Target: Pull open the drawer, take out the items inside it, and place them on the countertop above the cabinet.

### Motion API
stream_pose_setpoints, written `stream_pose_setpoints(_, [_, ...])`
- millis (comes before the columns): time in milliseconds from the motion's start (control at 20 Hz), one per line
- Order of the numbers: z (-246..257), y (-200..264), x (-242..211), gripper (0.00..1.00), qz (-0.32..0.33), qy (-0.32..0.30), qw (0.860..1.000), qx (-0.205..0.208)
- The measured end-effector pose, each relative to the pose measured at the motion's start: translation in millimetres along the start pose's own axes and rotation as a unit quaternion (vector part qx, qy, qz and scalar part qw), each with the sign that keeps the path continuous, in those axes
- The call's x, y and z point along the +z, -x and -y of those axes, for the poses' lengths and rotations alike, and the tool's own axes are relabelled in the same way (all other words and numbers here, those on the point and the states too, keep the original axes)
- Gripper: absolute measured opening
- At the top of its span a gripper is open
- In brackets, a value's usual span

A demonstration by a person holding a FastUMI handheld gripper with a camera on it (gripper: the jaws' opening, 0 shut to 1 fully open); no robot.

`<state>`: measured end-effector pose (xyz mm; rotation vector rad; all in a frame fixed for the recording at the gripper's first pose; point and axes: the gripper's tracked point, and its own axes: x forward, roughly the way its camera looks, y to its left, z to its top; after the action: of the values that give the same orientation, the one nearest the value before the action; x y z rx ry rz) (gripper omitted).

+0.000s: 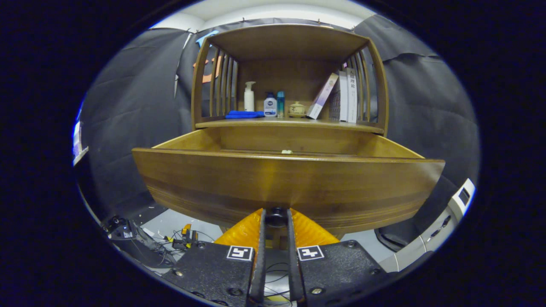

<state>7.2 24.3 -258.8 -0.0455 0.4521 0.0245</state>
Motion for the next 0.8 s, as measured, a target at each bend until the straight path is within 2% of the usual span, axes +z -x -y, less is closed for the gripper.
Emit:
stream_pose_setpoints(100, [2, 1, -1, 0.25, 0.004, 0.006, 1.0, -0.004])
stream_pose_setpoints(150, [6, 3, 1, 0.29, 0.008, 0.009, 1.0, -0.011])
stream_pose_setpoints(350, [17, 18, 17, 0.6, 0.039, 0.018, 0.999, -0.029])
stream_pose_setpoints(550, [18, 39, 58, 0.9, 0.085, -0.003, 0.996, -0.023])
stream_pose_setpoints(800, [19, 45, 118, 0.99, 0.124, 0.007, 0.992, -0.023])
